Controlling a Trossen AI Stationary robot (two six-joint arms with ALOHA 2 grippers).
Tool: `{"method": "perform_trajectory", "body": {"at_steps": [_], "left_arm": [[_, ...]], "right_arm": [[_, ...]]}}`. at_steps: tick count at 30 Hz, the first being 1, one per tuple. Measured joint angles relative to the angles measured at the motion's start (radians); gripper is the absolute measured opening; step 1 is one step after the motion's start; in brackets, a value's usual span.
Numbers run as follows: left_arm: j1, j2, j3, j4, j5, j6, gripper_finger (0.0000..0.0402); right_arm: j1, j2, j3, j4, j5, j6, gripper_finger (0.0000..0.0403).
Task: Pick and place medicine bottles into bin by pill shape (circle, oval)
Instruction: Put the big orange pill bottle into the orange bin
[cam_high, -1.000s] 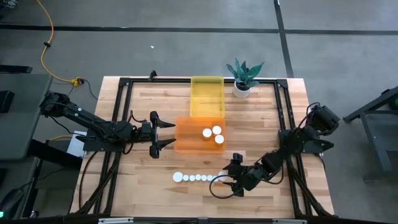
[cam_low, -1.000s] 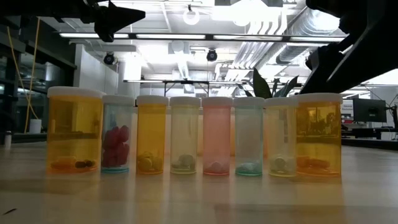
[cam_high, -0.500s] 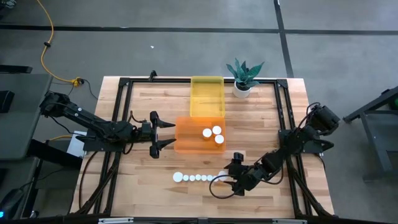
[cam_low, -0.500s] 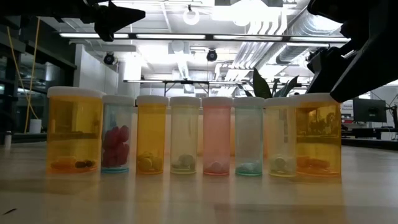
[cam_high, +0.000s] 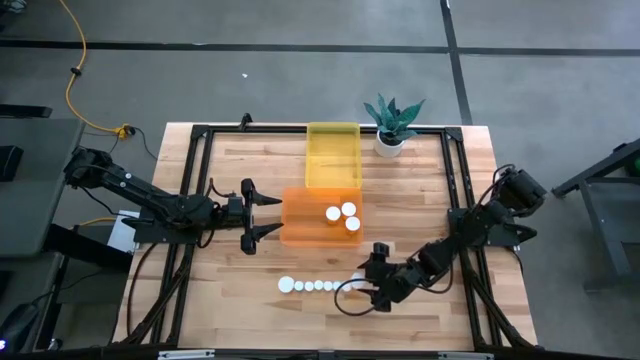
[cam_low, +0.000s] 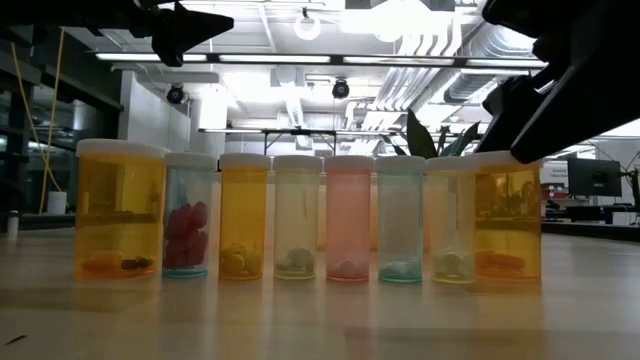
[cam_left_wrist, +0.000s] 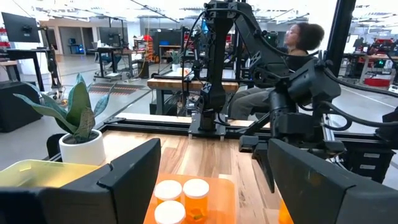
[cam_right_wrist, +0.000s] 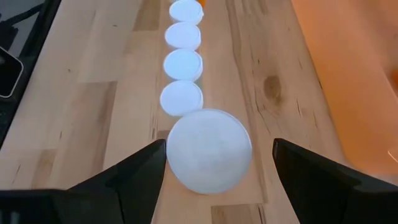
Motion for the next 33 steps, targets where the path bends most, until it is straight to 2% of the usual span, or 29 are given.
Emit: {"method": "perform_trajectory", "body": {"at_steps": [21, 28, 33], "left_arm": [[0.000, 0.000, 0.000, 0.000, 0.000, 0.000, 0.0287], [0.000, 0.000, 0.000, 0.000, 0.000, 0.000, 0.0287], [0.000, 0.000, 0.000, 0.000, 0.000, 0.000, 0.0287]], "right_arm": [[-0.051, 0.000, 0.000, 0.014, -0.010, 0.012, 0.0287], [-0.051, 0.000, 0.000, 0.006, 0.035, 0.004, 0.0287], [-0.051, 0.000, 0.000, -0.007, -0.009, 0.004, 0.0287]]}}
